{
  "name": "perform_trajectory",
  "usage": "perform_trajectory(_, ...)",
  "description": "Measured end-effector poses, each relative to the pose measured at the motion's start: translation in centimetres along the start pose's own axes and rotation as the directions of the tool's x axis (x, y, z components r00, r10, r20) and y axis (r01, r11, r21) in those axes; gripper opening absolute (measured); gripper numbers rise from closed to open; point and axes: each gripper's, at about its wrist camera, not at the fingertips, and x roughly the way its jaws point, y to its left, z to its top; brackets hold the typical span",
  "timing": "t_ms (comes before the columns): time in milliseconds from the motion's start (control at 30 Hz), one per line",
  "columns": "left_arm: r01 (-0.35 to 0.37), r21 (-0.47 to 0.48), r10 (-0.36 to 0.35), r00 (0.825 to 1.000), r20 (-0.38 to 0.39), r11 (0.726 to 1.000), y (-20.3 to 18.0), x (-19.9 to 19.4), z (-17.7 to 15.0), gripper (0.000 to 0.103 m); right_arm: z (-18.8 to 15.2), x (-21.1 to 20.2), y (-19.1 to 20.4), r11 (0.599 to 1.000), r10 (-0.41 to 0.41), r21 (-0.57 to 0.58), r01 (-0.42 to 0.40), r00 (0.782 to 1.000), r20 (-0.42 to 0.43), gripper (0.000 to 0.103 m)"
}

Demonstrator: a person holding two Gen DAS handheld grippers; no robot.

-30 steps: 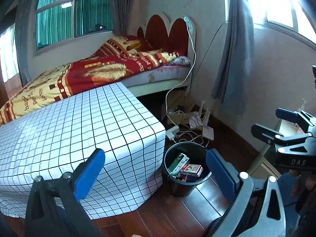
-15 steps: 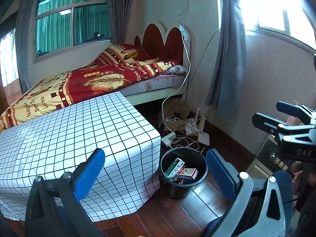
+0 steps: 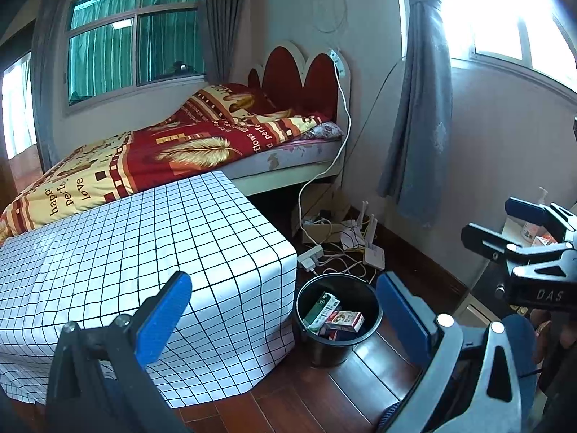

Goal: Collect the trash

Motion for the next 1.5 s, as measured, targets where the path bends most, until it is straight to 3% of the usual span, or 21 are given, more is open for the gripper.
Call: perform_trajectory(1500, 0.023, 0.009, -0.023, 1.0, 0.005, 1.0, 0.48, -0.21, -0.37, 0.103, -0.33, 0.17, 0.26, 1.0, 0.003, -0.02, -0.003, 1.0, -0.003, 0.103)
